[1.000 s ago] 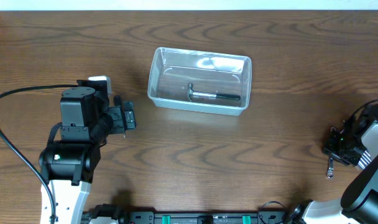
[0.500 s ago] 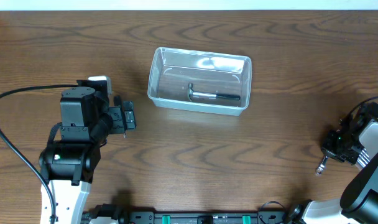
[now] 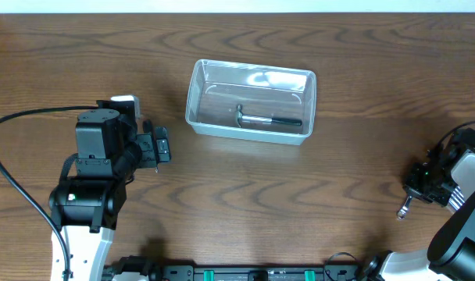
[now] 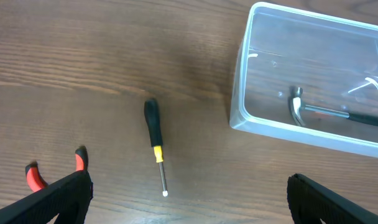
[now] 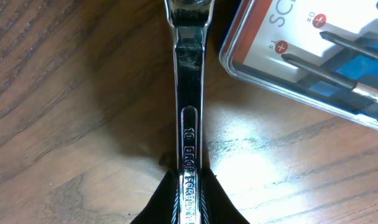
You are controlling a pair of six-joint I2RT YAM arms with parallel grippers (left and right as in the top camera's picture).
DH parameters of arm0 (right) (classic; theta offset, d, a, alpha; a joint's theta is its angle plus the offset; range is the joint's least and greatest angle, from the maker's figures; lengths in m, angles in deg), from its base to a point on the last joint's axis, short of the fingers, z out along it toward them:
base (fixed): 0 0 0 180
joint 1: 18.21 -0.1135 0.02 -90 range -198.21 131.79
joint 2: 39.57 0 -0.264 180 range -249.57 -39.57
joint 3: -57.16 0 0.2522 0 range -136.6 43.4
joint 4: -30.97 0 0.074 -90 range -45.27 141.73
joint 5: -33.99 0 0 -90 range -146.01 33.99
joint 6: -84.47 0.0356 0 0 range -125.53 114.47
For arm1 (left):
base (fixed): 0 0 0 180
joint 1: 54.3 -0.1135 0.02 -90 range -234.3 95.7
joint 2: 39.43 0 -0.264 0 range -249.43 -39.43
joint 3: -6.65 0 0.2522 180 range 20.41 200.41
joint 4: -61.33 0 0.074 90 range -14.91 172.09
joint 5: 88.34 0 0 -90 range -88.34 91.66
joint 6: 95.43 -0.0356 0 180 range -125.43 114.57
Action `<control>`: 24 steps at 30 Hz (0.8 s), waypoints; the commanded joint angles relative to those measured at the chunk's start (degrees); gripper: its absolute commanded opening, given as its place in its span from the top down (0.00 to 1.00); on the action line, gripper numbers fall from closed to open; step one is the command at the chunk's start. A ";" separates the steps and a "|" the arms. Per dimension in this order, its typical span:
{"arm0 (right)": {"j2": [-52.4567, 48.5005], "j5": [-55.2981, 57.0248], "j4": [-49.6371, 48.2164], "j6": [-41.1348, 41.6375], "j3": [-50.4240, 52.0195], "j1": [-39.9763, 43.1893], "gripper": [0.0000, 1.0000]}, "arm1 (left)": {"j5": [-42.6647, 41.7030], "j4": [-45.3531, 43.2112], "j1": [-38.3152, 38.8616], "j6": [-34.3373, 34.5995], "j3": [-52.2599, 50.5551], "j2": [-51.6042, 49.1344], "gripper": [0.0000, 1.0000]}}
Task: Pack container
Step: 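Close the right gripper on the wrench shaft, then carry the wrench over the container and lower it inside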
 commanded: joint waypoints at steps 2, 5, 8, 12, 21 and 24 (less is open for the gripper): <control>-1.55 0.63 0.09 1.64 0.44 -0.42 0.99 | 0.85 0.00 -0.35 -0.72 1.36 0.48 0.02; -1.55 0.55 0.52 2.58 -0.68 -1.84 0.99 | 0.83 -0.02 -0.35 -0.72 1.36 0.48 0.02; -1.55 0.68 2.95 2.80 -3.72 -5.51 0.99 | 0.85 -0.04 -0.35 -0.72 1.36 0.48 0.02; -1.55 0.42 6.88 3.30 -10.51 -12.46 0.99 | 0.83 -0.02 -0.35 -0.72 1.36 0.48 0.01; -1.55 -4.59 15.56 -4.48 -35.65 -31.98 0.99 | 0.83 -0.02 -0.35 -0.72 1.36 0.48 0.01; -1.57 -5.33 16.90 -13.16 -43.39 -41.13 0.99 | 0.83 -0.02 -0.33 -0.72 1.36 0.48 0.01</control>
